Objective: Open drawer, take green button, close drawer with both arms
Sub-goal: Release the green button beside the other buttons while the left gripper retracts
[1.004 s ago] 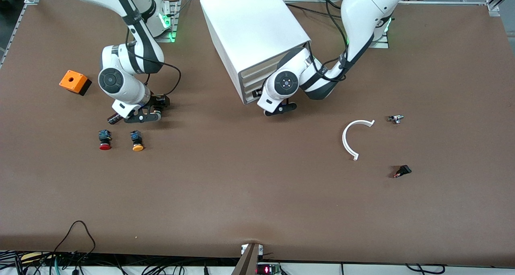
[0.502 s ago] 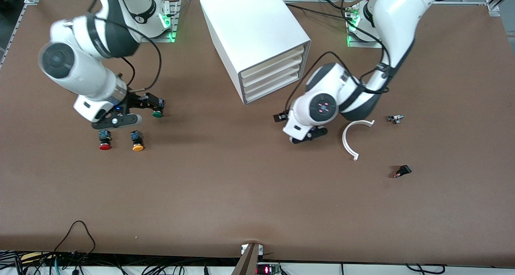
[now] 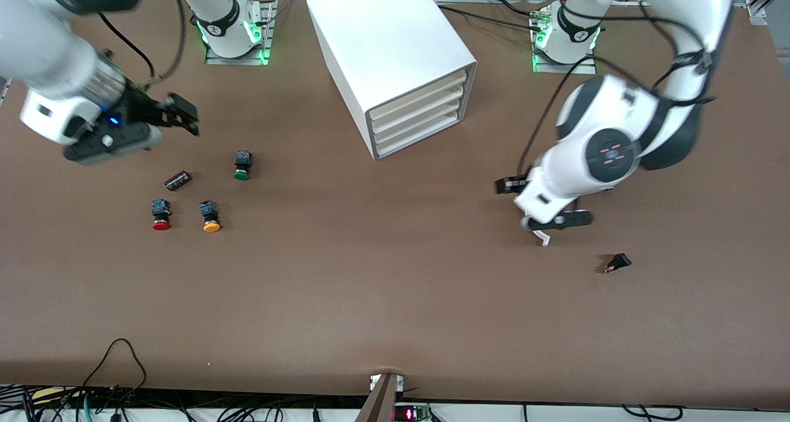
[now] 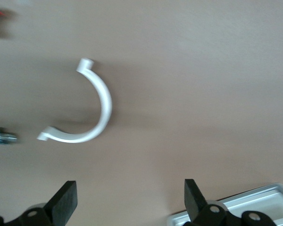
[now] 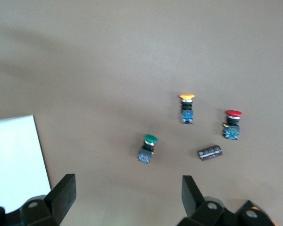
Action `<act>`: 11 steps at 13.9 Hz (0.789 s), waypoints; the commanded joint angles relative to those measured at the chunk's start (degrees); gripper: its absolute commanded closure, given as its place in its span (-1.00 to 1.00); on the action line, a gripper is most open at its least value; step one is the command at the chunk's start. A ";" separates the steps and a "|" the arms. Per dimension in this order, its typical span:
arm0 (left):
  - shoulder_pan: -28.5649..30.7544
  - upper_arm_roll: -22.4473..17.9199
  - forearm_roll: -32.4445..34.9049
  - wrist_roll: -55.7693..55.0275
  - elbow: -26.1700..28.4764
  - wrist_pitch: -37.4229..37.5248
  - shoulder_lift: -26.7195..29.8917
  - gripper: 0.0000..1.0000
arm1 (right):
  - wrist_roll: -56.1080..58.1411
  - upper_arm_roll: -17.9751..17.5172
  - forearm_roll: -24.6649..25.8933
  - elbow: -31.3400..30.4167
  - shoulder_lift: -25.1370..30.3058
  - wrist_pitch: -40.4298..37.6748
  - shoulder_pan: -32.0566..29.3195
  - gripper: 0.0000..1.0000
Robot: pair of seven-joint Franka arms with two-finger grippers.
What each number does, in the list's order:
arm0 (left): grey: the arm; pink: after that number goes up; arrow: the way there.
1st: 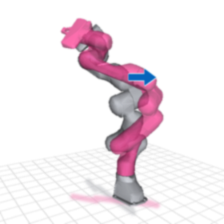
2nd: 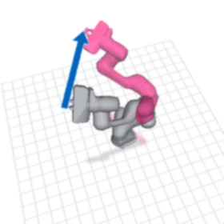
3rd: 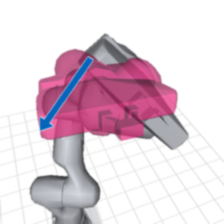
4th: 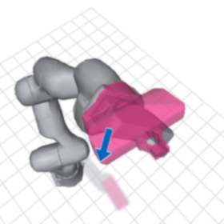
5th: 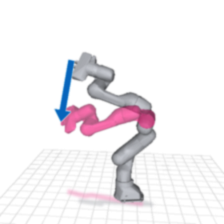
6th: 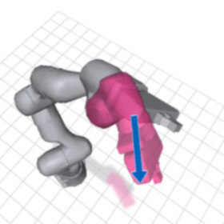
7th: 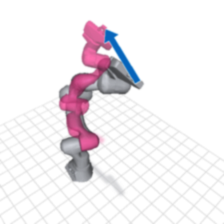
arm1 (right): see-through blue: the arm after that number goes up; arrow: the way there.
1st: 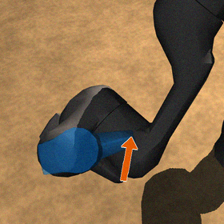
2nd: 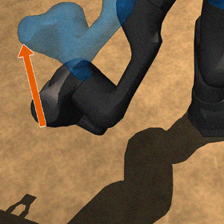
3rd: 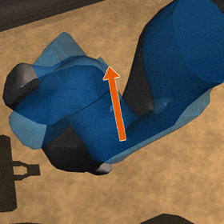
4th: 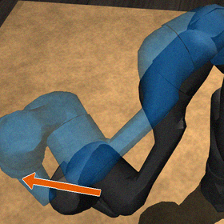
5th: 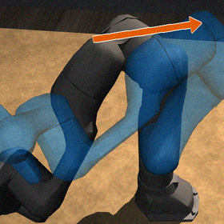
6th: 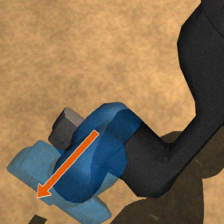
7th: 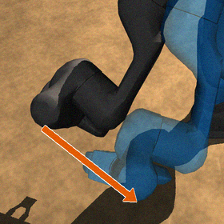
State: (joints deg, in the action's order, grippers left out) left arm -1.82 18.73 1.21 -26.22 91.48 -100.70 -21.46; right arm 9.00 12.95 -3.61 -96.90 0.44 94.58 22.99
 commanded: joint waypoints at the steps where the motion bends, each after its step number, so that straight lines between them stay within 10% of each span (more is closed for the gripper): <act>1: 2.86 -2.98 -0.24 7.83 7.65 -0.55 8.69 -1.00 | 7.41 -2.73 0.88 -0.39 2.37 -1.94 -5.82 -0.99; 6: 2.34 -11.68 -0.24 16.88 11.62 2.17 17.76 -1.00 | 13.58 -13.37 3.17 -0.30 2.64 -1.41 -19.19 -0.99; 11: 1.82 -17.32 -0.24 24.72 11.71 2.97 20.49 -1.00 | 12.71 -14.09 3.08 3.56 0.97 -1.24 -19.74 -0.99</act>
State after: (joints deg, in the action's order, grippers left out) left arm 0.92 2.90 1.20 -4.45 101.57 -97.84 -2.91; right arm 21.59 0.10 -1.20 -96.12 2.62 93.76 4.58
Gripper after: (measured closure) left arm 0.000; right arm 0.004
